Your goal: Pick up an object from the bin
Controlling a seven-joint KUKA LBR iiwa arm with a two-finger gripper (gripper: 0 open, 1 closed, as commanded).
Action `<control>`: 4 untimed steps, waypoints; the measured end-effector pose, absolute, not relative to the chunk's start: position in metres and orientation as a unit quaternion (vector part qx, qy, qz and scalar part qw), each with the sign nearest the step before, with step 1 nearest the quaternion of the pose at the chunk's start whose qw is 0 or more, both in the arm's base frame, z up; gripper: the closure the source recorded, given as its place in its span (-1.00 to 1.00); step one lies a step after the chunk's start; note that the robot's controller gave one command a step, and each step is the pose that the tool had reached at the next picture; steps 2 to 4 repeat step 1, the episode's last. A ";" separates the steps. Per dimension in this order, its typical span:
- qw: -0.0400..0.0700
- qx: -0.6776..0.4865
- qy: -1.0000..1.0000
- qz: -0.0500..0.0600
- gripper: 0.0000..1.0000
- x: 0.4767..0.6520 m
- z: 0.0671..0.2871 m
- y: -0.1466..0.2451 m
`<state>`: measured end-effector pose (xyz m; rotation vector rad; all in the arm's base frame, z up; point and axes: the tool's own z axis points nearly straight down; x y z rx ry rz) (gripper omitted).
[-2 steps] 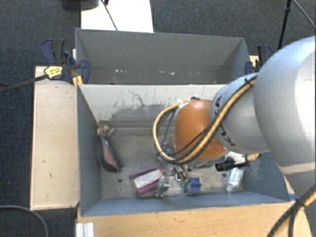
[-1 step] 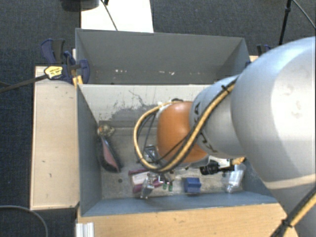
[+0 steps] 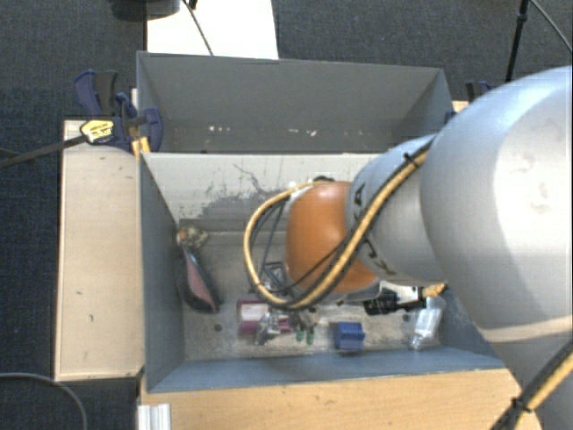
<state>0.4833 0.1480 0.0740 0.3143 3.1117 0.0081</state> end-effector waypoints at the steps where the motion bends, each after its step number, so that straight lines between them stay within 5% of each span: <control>1: 0.004 0.099 0.995 0.001 1.00 0.497 0.227 0.143; 4: 0.004 0.099 0.995 0.001 1.00 0.497 0.227 0.143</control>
Offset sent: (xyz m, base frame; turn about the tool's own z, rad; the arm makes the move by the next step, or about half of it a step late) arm 0.0121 -0.0044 0.1491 -0.0044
